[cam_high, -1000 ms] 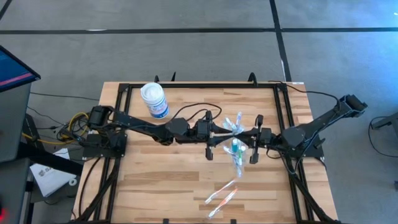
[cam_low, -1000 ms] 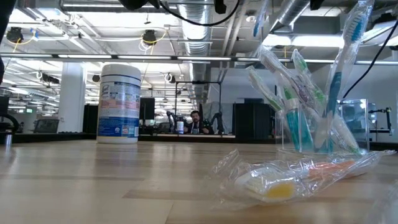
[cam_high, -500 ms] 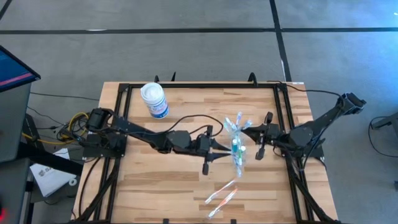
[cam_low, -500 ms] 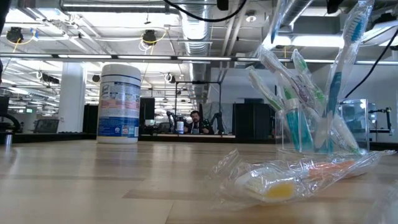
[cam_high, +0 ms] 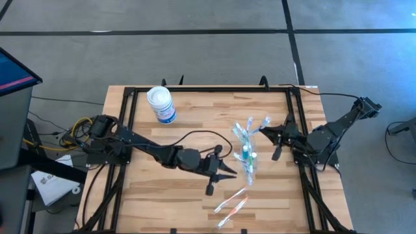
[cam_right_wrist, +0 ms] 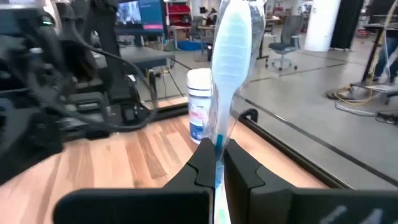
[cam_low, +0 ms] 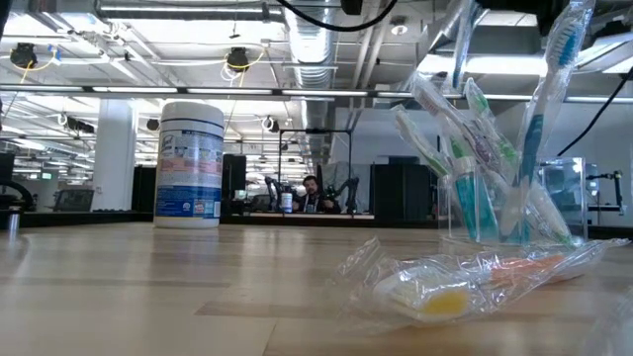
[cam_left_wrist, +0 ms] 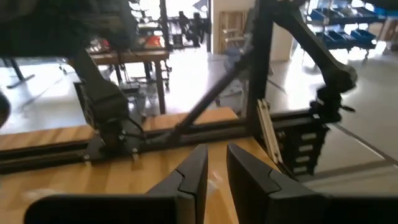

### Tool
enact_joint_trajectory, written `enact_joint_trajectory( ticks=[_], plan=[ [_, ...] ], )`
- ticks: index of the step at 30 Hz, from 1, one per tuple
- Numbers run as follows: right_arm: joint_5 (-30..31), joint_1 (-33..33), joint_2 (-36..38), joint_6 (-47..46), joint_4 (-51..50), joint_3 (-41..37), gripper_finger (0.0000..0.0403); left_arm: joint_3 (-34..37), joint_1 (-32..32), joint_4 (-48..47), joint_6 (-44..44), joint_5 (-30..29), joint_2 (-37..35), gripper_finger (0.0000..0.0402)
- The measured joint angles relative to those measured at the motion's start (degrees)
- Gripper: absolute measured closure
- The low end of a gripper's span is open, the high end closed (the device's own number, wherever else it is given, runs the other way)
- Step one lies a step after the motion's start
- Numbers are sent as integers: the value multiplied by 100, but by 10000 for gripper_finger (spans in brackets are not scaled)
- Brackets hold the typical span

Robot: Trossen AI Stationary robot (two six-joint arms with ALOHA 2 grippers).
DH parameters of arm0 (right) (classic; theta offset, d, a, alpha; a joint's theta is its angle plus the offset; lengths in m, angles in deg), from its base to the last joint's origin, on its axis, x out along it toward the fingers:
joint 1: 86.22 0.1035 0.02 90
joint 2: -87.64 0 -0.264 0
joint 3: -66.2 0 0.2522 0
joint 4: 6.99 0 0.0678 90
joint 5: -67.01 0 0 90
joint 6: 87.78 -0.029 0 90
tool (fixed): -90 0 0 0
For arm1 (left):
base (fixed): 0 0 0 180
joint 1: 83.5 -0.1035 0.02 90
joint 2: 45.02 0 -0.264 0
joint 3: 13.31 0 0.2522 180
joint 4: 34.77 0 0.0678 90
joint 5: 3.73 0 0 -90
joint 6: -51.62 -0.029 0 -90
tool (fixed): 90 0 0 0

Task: Pick & Place toothbrushing station
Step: Put the blue toothbrush into the transparent organizer

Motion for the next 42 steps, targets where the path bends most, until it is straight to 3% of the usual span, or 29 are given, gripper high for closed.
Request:
enact_joint_trajectory(
  ticks=[14,22,35,42],
  plan=[
    [263,-61,378,-737,-975,2,403,0,436,-600,135,0,0,348],
    [88,-357,141,-1703,-1844,2,403,0,576,-1044,221,-9,0,348],
    [-4,-375,-424,-2304,-2091,-17,403,2,574,-1741,756,-17,0,348],
    [8,-382,-421,-2707,-1979,-439,403,0,574,-1753,758,-22,0,348]
  ],
)
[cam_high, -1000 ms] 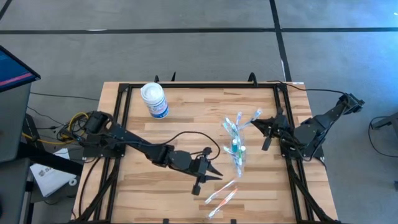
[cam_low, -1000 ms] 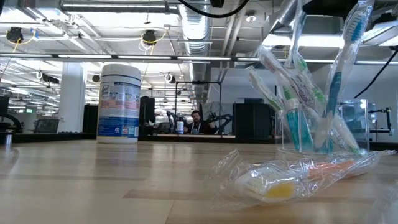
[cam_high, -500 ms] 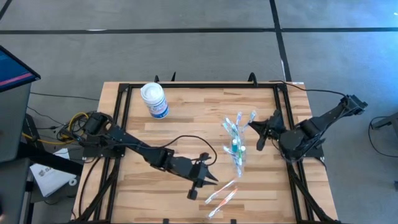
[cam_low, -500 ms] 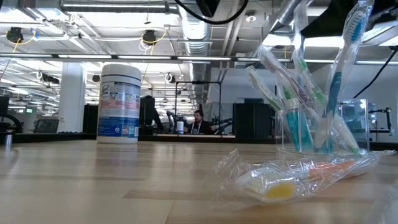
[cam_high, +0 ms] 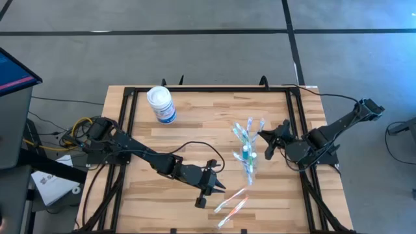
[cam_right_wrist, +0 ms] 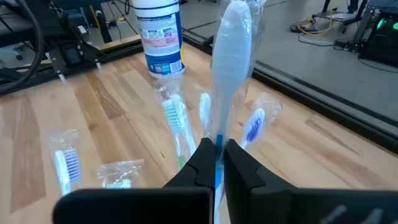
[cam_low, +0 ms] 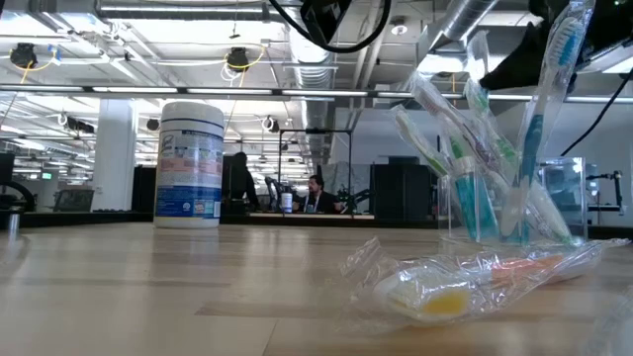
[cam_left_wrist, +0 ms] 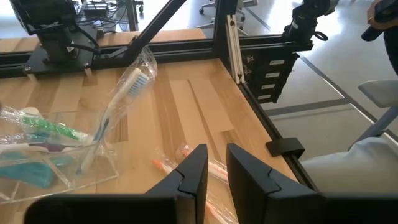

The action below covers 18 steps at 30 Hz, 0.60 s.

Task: Pick & Place toothbrushing station
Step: Put the blue toothbrush into the transparent organizer

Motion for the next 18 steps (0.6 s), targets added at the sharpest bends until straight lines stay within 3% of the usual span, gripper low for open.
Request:
enact_joint_trajectory(
  ticks=[18],
  plan=[
    [36,-4,4,-289,645,-595,403,2,-2,-9,-15,-28,0,348]
  ],
)
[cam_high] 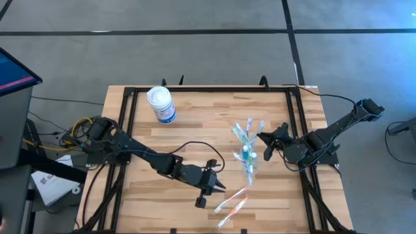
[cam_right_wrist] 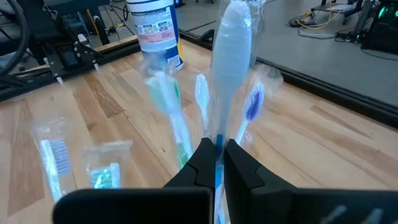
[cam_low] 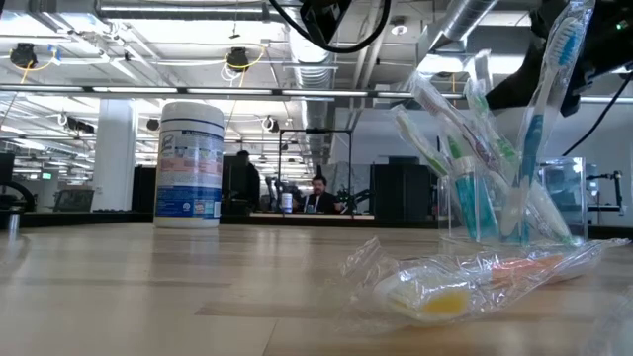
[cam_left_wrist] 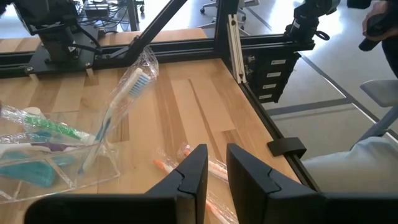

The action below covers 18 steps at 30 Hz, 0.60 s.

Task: Pick & Place toothbrushing station
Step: Put the blue toothbrush into the transparent organizer

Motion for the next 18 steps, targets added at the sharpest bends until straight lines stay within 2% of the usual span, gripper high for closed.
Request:
enact_joint_trajectory(
  ticks=[11,18],
  plan=[
    [-91,-2,0,-13,675,-528,403,0,0,0,-4,2,0,348],
    [-125,0,-29,-102,702,-594,402,0,0,0,-5,2,0,348]
  ],
)
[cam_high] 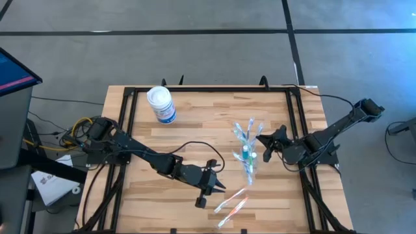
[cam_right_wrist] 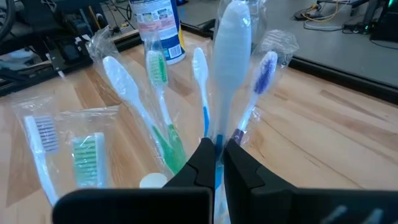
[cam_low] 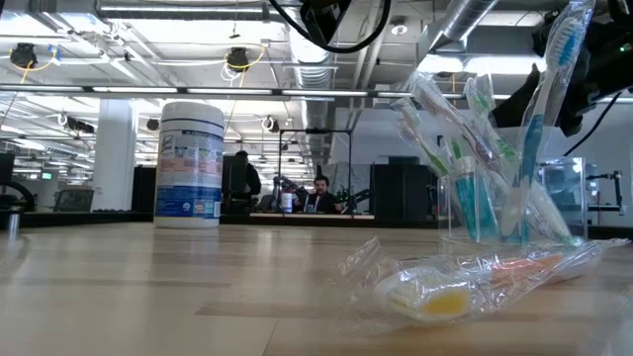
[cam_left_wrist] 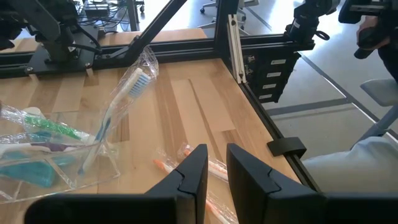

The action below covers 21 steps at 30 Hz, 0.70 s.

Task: Pick & Place toothbrushing station
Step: Put the blue toothbrush into the transparent organizer

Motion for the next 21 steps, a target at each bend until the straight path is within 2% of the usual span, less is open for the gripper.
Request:
enact_joint_trajectory(
  ticks=[9,21],
  plan=[
    [-7,-4,-645,-166,208,0,401,0,0,0,-2,0,0,348],
    [-4,-4,-952,-389,310,0,381,0,0,-2,-2,2,0,348]
  ],
)
